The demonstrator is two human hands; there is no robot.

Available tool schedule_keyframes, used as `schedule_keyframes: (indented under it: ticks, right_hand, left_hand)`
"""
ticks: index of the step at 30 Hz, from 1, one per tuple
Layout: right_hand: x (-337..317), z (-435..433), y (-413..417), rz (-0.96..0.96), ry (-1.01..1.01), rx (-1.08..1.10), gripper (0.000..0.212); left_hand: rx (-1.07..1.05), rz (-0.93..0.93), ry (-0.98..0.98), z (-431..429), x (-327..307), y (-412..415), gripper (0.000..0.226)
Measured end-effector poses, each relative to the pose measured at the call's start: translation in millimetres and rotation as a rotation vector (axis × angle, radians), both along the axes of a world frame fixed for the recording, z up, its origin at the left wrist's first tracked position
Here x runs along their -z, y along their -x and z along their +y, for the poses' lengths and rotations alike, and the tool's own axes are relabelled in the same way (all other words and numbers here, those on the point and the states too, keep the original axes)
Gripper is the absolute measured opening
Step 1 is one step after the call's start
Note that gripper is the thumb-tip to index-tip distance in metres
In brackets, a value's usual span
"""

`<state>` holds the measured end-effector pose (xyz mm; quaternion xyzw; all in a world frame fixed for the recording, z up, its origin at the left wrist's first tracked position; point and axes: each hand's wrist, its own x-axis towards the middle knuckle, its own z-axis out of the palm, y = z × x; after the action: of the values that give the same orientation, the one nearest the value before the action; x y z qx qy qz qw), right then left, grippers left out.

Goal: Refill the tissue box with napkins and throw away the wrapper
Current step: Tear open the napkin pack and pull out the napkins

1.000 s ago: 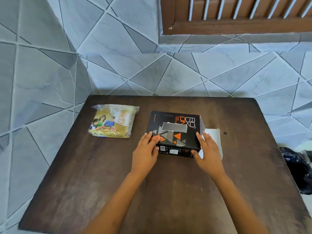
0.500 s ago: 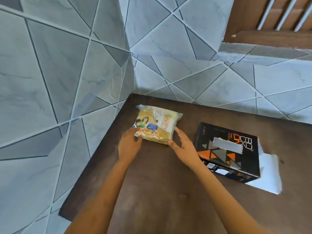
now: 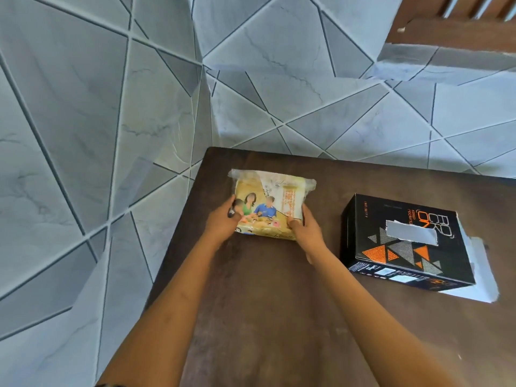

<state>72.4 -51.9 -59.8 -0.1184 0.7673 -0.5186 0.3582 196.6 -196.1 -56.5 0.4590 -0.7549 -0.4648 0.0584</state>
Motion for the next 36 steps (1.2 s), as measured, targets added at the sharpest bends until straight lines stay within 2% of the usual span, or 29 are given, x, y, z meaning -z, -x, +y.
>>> schedule_keyframes:
  ticks: [9, 16, 22, 26, 28, 30, 33, 35, 36]
  right_hand:
    - [3, 74, -66, 0.059, -0.043, -0.122, 0.063]
    - [12, 146, -108, 0.121, -0.123, -0.264, 0.067]
    - [9, 227, -126, 0.167, -0.151, -0.279, 0.05]
    - [9, 282, -118, 0.154, -0.168, -0.29, 0.029]
    - [10, 304, -111, 0.212, -0.214, -0.313, 0.02]
    - [7, 325, -107, 0.309, -0.23, -0.266, 0.023]
    - [-5, 347, -100, 0.457, -0.194, 0.007, 0.036]
    - [-16, 352, -95, 0.549, -0.154, 0.149, 0.032]
    - [-15, 352, -91, 0.545, -0.143, 0.165, 0.021]
  left_hand:
    - [-0.1, 0.028, 0.025, 64, 7, -66, 0.051]
    - [-0.11, -0.098, 0.094, 136, 1, -113, 0.05]
    - [-0.108, -0.036, 0.013, 208, -2, -128, 0.044]
    - [-0.056, 0.012, 0.054, 241, 0, -110, 0.04]
    - [-0.009, 0.007, 0.059, 250, 3, -98, 0.045]
    - [0.081, -0.02, 0.091, 261, 2, -81, 0.05]
    - [0.205, -0.053, 0.181, 275, 1, -53, 0.056]
    - [0.272, -0.058, 0.239, 283, 2, -38, 0.061]
    - [0.294, -0.063, 0.252, 286, 2, -32, 0.061]
